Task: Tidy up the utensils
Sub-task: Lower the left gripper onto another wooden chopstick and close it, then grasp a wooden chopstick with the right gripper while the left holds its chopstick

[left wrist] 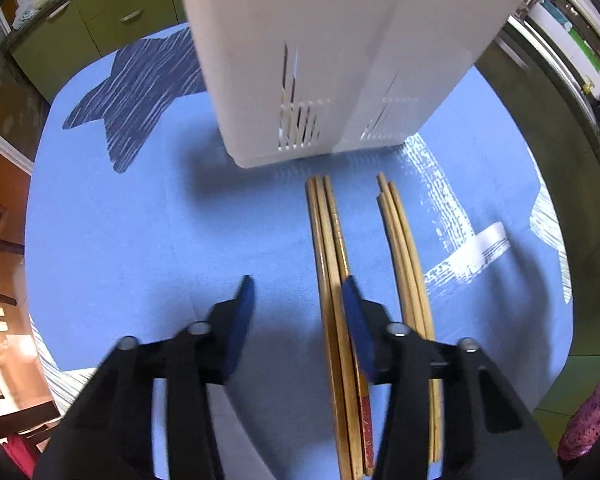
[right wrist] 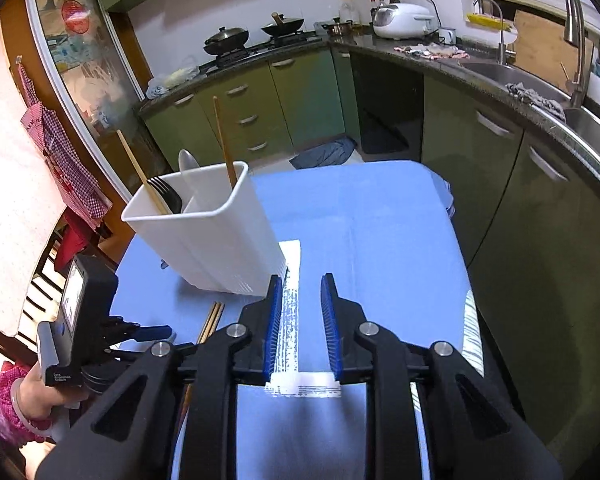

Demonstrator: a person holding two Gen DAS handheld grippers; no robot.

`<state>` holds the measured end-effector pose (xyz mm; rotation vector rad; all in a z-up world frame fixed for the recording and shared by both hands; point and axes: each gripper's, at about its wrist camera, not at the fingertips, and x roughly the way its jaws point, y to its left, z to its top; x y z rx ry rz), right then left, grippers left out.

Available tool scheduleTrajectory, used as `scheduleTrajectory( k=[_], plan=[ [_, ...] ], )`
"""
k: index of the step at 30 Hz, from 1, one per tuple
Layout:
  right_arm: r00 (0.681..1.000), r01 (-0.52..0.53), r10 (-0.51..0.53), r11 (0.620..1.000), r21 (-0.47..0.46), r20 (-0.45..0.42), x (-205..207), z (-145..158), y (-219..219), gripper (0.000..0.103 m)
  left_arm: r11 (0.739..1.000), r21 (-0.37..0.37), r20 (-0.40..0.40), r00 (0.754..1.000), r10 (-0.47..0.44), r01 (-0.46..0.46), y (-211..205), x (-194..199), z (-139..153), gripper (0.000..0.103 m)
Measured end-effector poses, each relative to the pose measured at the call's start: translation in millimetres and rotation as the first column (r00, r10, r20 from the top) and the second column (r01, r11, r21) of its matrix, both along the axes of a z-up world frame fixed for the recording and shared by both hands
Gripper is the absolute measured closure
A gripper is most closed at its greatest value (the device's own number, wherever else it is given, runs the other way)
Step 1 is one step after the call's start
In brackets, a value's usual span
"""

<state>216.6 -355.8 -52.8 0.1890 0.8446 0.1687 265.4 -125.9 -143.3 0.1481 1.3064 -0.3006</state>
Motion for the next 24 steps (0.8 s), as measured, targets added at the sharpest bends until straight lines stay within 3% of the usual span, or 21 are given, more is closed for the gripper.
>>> scheduleTrajectory(
  k=[9, 13, 17, 24],
  plan=[
    [0.999, -0.023, 0.023, 1.0, 0.012, -0.036, 5.2, -15.7, 14.6, 0.083, 0.999, 0.037, -0.018, 1.0, -0.004, 0.005, -6.3, 2.4, -9.1, 0.073],
    [0.998, -0.03, 0.03, 1.0, 0.007, -0.052, 5.9, -21.2, 20.7, 0.083, 0.998, 0.068, -0.012, 1.0, -0.004, 0.004, -8.2, 5.1, -11.1, 0.094],
    [0.995, -0.051, 0.05, 0.999, -0.004, -0.09, 4.9, -33.8, 31.5, 0.078, 0.999, 0.033, -0.002, 1.0, 0.009, -0.009, -0.8, 6.3, -7.9, 0.097],
    [0.971, -0.12, 0.109, 0.992, -0.04, -0.212, 10.8, -78.0, 68.1, 0.078, 0.999, -0.026, 0.089, 0.996, 0.03, -0.027, 20.1, -5.2, 21.8, 0.097]
  ],
)
